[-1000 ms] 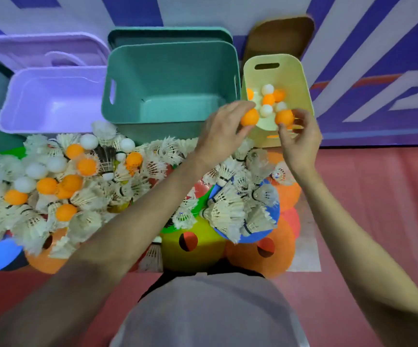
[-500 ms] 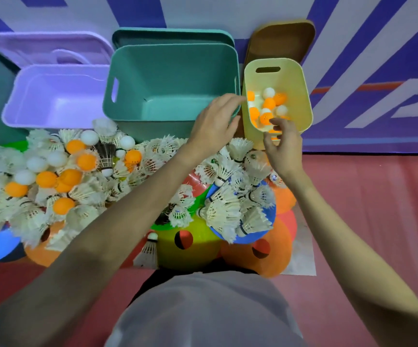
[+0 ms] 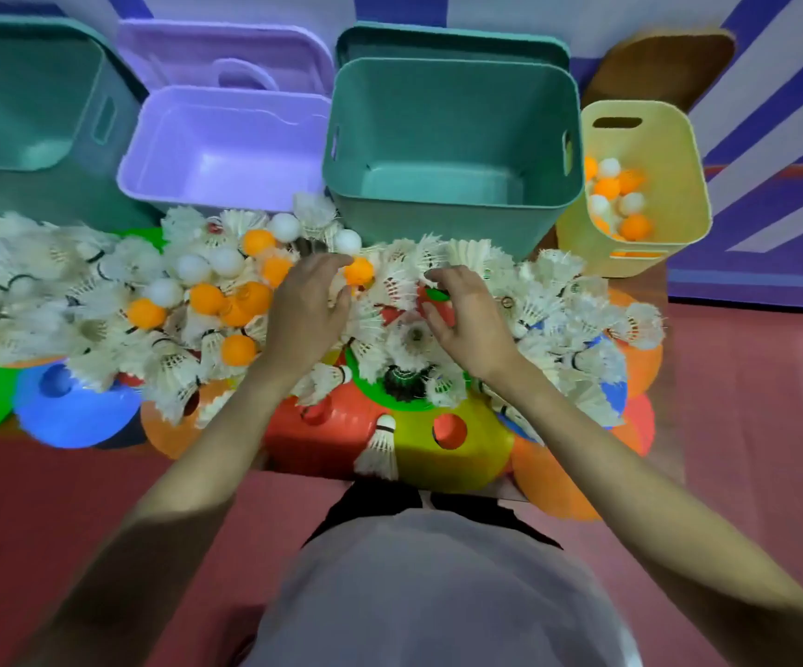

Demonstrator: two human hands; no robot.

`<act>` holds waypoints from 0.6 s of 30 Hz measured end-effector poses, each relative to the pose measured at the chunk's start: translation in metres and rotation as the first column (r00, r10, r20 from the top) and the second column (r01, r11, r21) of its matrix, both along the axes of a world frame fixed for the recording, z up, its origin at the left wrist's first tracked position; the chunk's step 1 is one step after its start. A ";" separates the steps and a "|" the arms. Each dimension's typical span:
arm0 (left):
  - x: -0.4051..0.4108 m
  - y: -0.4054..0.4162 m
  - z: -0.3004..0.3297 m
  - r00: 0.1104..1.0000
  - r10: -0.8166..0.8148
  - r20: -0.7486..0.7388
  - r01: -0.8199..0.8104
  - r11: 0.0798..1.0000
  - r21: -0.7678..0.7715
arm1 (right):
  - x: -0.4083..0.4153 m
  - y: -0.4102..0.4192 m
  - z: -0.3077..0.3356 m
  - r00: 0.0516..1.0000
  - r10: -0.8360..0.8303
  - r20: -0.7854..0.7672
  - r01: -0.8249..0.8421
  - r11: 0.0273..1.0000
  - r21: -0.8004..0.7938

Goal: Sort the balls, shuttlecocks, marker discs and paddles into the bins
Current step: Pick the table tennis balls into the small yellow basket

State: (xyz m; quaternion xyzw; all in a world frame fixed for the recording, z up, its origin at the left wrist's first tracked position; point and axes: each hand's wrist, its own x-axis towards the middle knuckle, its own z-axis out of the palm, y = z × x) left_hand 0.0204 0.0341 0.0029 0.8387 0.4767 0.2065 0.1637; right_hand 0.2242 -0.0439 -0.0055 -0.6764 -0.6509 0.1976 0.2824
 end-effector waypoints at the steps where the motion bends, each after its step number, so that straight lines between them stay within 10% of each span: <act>1: -0.012 0.007 -0.001 1.000 0.015 -0.024 -0.015 1.000 0.008 | -0.010 0.006 0.000 1.000 0.011 0.016 -0.011 1.000 -0.007; 18: -0.045 0.081 -0.002 0.900 -0.018 -0.435 -0.001 0.999 -0.045 | -0.066 0.109 -0.011 0.918 0.112 0.381 0.008 0.954 -0.300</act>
